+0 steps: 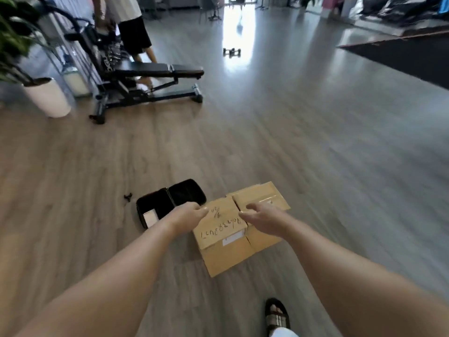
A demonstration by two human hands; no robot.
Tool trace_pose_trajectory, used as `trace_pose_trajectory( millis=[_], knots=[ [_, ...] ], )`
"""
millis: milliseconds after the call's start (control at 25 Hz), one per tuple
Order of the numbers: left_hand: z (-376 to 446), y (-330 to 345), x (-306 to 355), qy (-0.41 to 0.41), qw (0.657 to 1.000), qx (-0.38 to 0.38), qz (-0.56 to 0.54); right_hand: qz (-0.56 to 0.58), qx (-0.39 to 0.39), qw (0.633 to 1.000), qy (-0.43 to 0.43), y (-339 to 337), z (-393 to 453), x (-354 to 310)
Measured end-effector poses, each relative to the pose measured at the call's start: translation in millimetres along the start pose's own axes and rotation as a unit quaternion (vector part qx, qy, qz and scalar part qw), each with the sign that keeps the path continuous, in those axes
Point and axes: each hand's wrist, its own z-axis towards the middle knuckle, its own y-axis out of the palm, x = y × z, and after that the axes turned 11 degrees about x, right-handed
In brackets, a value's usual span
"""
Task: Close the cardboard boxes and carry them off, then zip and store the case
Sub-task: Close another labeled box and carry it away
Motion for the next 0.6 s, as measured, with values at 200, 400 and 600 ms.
trace_pose_trajectory(
  millis=[200,400,600],
  knots=[
    [75.6,55.1,3.7,-0.056,0.998,-0.004,-0.024,-0.003,-0.037,0.999,-0.01,10.1,105.8,49.7],
    [158.6,134.0,-53.3,-0.088,0.996,-0.015,0.022,-0.016,-0.031,0.999,-0.006,100.2,196.7,119.2],
    [236.4,237.1,-146.8,-0.128,0.991,-0.008,0.041,-0.028,-0.044,0.999,-0.017,218.0,290.6,194.9]
  ],
)
